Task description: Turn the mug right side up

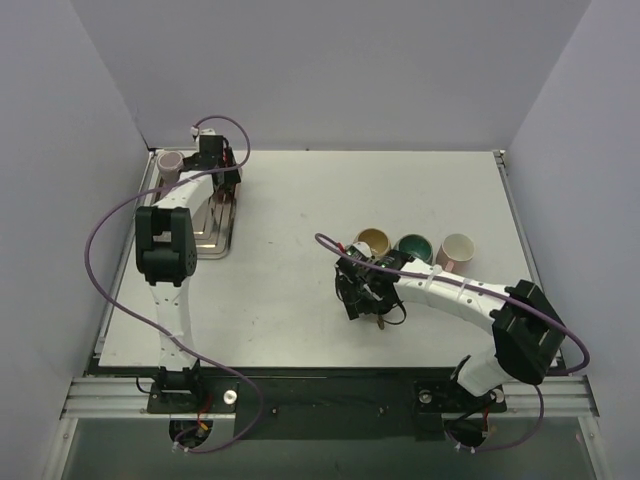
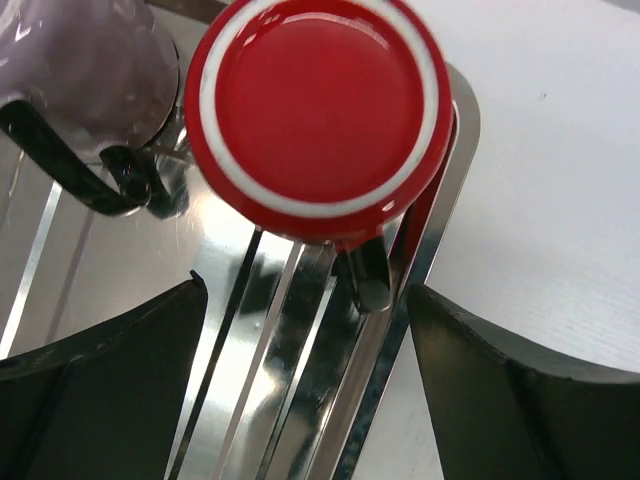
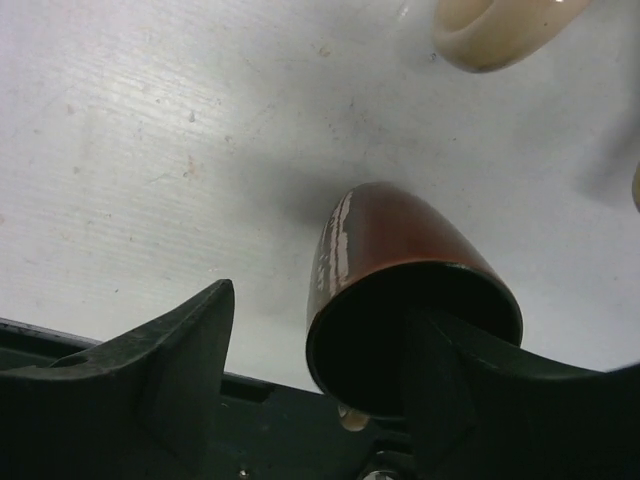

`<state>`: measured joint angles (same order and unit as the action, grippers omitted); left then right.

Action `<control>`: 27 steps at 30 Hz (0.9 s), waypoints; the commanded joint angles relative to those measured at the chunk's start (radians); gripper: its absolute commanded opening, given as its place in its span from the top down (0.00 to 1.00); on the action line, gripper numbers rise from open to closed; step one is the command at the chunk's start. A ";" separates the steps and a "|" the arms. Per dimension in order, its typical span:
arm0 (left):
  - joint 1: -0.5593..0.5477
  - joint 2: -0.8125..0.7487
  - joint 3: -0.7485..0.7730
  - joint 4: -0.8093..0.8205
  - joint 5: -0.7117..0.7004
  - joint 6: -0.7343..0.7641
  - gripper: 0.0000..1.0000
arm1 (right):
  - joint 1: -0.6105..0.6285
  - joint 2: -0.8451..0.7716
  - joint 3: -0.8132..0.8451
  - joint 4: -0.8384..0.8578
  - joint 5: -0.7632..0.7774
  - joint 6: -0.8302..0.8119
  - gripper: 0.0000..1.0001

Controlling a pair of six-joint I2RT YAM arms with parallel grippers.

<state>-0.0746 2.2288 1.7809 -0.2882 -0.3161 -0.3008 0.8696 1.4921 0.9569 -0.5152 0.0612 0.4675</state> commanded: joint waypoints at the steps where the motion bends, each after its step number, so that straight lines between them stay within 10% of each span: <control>1: -0.017 0.064 0.171 -0.019 -0.048 0.040 0.08 | 0.054 -0.046 0.075 -0.121 0.127 0.019 0.41; 6: -0.010 0.182 0.330 -0.143 -0.069 0.042 0.08 | 0.066 -0.092 0.069 -0.146 0.157 0.042 0.34; 11: 0.013 0.201 0.335 -0.180 -0.052 0.054 0.51 | 0.077 -0.139 0.094 -0.189 0.189 0.039 0.32; 15: 0.018 0.181 0.293 -0.172 -0.021 0.071 0.59 | 0.080 -0.173 0.109 -0.190 0.186 0.023 0.32; 19: 0.033 0.170 0.290 -0.154 -0.006 0.118 0.98 | 0.082 -0.207 0.109 -0.194 0.200 0.016 0.32; 27: 0.102 -0.090 0.111 -0.149 0.409 0.166 1.00 | 0.103 -0.346 0.103 -0.213 0.282 0.022 0.32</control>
<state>-0.0246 2.3543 1.9854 -0.4240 -0.1967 -0.1410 0.9489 1.2438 1.0348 -0.6781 0.2550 0.4931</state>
